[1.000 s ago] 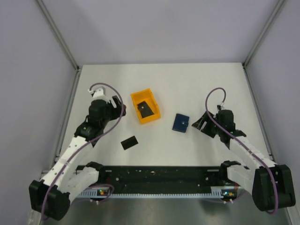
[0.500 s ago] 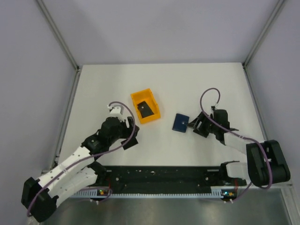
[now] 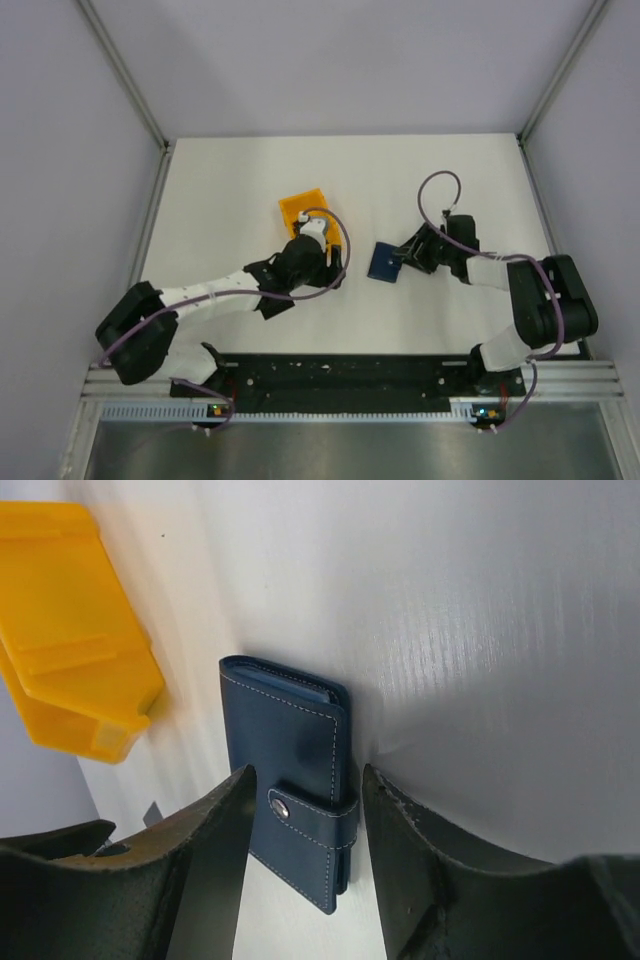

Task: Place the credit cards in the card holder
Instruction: Open the card holder at the center of the board.

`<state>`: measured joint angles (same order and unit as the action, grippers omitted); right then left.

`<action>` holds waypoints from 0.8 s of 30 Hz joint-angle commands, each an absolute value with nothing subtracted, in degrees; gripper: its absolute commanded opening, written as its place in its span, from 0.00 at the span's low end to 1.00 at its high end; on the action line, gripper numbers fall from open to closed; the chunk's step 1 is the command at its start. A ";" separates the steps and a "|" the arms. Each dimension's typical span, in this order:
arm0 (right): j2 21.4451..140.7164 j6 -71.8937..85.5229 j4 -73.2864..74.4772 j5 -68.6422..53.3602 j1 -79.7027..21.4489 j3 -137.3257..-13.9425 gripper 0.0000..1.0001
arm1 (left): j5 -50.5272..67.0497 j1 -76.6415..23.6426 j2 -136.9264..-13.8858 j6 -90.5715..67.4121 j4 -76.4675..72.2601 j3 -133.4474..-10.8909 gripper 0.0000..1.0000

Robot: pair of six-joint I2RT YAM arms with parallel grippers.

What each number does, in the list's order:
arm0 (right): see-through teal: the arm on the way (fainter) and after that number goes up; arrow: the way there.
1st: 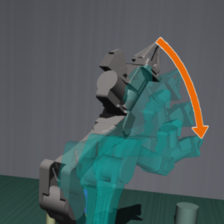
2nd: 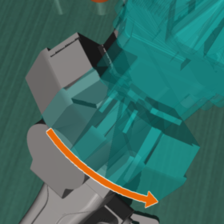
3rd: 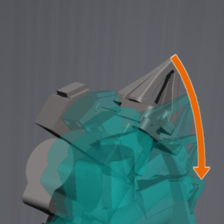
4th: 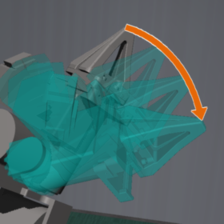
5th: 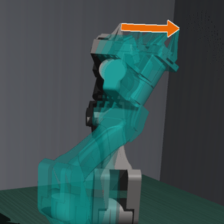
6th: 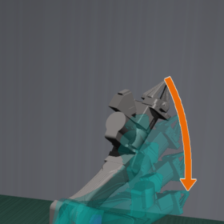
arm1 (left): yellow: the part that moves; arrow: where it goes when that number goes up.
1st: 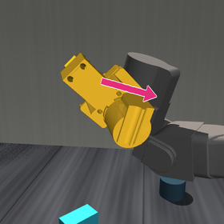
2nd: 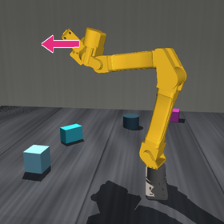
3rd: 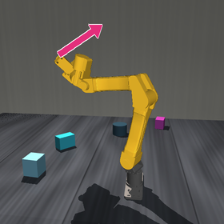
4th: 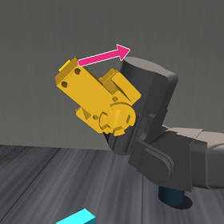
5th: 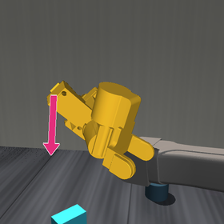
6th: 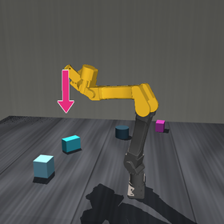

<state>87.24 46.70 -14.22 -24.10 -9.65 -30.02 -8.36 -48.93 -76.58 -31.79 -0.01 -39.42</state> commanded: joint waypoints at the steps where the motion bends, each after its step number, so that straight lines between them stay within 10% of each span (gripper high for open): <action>1: 91.66 43.60 -9.32 -18.37 -10.37 -32.07 0.48 | -6.59 -49.66 -83.13 -30.59 -7.03 -46.30 0.74; 18: 94.05 42.19 -13.88 -22.24 -10.28 -33.58 0.00 | -4.22 -49.92 -94.57 -27.25 -6.68 -54.32 0.71; 24: 86.32 39.73 -13.89 -23.81 -10.37 -30.68 0.00 | -4.22 -49.92 -90.36 -27.42 -6.50 -50.54 0.71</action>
<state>91.33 43.40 -15.75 -23.62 -9.63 -32.73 -4.73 -49.67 -94.94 -27.94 -4.54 -52.80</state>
